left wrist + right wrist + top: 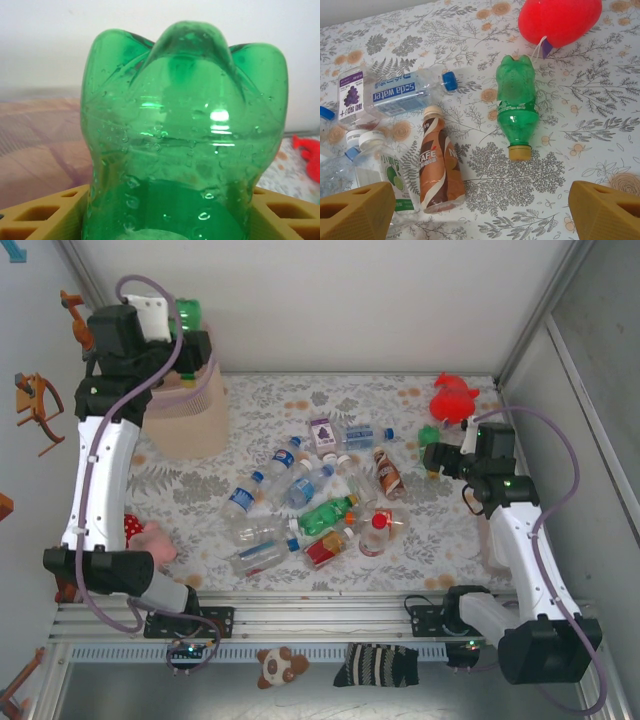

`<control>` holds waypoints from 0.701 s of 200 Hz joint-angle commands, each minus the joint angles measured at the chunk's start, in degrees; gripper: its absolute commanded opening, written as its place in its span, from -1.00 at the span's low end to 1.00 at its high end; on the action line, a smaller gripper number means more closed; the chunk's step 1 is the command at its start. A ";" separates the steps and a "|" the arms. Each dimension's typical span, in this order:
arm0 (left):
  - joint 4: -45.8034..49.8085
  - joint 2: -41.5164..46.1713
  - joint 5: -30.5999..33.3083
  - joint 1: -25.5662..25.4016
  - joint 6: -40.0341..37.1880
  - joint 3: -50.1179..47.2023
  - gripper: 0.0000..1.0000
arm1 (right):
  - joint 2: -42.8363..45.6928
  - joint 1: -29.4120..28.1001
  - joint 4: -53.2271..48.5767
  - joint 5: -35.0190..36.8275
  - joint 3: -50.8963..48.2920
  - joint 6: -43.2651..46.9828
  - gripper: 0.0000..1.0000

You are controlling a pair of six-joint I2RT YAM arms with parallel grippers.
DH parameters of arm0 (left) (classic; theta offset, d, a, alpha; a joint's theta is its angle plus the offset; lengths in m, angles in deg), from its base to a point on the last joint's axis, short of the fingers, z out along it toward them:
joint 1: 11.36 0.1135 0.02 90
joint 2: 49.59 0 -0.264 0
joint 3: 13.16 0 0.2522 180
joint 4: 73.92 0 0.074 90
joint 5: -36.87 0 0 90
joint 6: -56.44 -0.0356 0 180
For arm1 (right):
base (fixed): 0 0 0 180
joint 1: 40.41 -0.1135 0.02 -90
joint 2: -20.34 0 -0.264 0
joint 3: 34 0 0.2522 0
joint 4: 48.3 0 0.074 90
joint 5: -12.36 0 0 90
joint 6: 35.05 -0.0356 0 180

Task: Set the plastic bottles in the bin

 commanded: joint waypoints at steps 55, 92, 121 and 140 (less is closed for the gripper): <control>1.10 -10.38 -0.61 9.42 -2.83 7.09 0.35 | 0.77 -0.40 -0.89 -0.23 1.76 1.19 0.78; 0.46 -16.24 -1.09 11.29 -2.90 8.03 0.34 | 1.51 -0.42 -1.71 0.61 1.36 1.46 0.78; 0.70 -20.32 -1.71 11.38 -2.41 7.39 0.31 | 2.56 -0.42 -1.78 1.21 0.55 1.33 0.78; 0.49 -22.23 -1.50 11.40 -2.13 5.97 0.31 | 3.05 -0.42 -1.99 1.65 0.04 1.22 0.78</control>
